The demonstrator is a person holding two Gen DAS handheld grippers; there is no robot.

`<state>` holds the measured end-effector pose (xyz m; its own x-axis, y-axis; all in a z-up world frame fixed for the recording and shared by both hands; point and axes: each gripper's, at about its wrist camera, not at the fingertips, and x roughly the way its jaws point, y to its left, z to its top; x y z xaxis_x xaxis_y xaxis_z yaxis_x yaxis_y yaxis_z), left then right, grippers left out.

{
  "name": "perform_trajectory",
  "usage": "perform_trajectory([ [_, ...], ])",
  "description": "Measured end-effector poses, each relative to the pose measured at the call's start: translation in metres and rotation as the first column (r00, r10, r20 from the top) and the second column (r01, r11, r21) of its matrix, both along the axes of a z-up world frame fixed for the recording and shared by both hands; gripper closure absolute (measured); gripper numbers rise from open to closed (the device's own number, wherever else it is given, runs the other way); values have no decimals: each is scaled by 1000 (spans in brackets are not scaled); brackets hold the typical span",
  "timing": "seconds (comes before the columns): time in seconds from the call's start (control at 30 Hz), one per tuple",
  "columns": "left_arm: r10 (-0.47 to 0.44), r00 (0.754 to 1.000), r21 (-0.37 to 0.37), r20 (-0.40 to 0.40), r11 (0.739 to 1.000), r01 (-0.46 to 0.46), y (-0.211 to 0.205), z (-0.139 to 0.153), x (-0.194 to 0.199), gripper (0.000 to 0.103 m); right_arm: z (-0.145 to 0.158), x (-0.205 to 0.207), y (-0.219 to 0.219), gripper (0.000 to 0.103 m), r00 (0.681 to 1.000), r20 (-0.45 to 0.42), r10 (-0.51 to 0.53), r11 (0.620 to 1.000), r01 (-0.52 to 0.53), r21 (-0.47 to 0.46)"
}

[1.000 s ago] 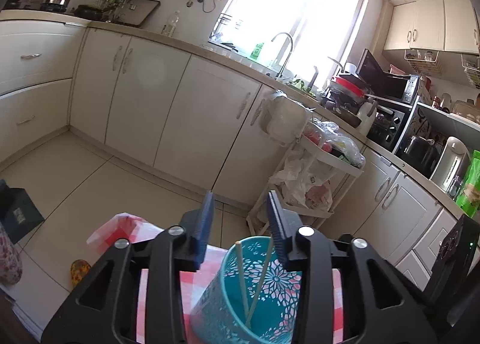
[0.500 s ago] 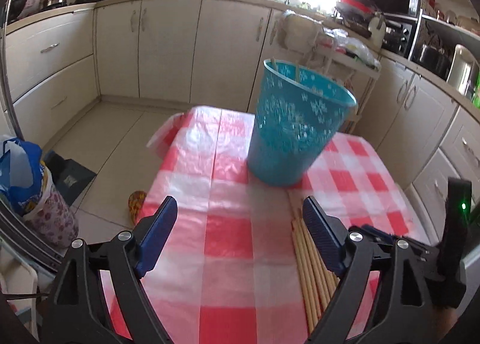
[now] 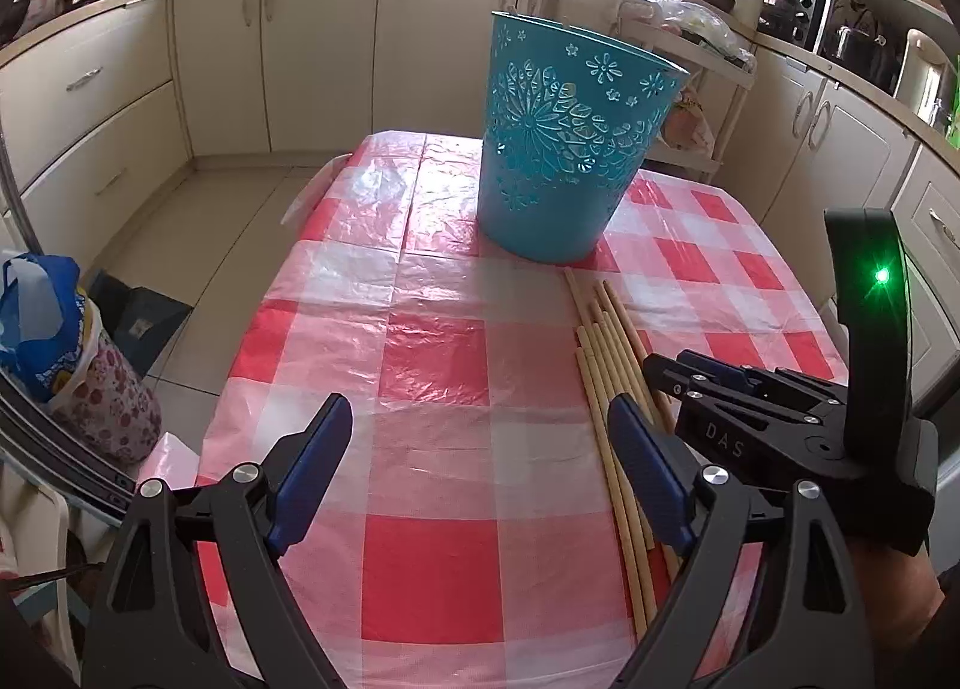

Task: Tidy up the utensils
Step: 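Return the right tool to the sticks and close on another stick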

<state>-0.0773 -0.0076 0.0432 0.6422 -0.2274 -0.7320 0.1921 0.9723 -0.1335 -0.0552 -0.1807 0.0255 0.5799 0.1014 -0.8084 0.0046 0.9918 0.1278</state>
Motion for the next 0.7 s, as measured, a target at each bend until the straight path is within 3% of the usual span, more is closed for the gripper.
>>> perform_trajectory([
  [0.27,-35,998,53,-51,998,38,-23,-14,5,20,0,-10,-11,96,1000,-7,-12,1000,12,-7],
  [0.7,-48,992,142,-117,988,64,-45,-34,19,20,-1,-36,-30,97,998,-11,-58,991,59,123],
])
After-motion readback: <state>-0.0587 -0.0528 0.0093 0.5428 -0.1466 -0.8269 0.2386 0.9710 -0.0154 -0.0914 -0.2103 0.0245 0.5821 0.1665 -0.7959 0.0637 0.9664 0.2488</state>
